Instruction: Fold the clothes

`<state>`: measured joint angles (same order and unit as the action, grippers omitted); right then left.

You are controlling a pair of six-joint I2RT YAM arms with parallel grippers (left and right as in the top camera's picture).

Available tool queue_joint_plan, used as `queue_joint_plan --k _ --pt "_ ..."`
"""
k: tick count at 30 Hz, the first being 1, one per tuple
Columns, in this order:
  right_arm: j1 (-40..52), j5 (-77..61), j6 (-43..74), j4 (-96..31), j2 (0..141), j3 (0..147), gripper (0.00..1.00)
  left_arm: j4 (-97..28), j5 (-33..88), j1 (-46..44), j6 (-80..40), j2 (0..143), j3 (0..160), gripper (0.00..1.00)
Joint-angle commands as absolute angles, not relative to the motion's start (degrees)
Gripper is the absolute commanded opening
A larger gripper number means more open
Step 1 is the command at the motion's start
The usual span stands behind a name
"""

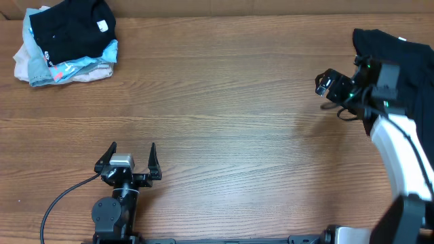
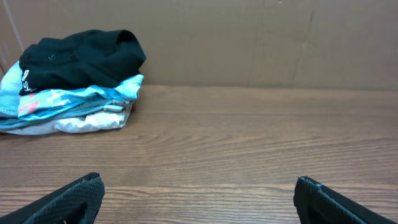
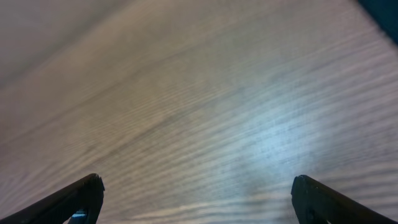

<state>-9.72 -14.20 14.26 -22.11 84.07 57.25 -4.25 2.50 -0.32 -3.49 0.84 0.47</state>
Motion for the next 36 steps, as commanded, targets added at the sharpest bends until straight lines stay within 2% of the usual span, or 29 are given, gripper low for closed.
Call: queue_joint_plan --k 1,9,23,36 --pt "-9.8 -14.0 11.9 -17.6 78.6 49.7 1.00 -4.3 1.9 0.0 -4.5 0.2 0.3 1.00" --pt "-9.9 -15.2 11.9 -6.0 62.4 34.5 1.00 -4.3 1.9 0.0 -4.5 0.2 0.3 1.00" --pt "-8.9 -15.2 8.2 -7.1 33.6 21.5 1.00 -4.3 1.9 0.0 -4.5 0.2 0.3 1.00" --pt "-6.7 -15.3 2.1 -6.9 15.7 11.8 1.00 -4.3 1.9 0.0 -4.5 0.2 0.3 1.00"
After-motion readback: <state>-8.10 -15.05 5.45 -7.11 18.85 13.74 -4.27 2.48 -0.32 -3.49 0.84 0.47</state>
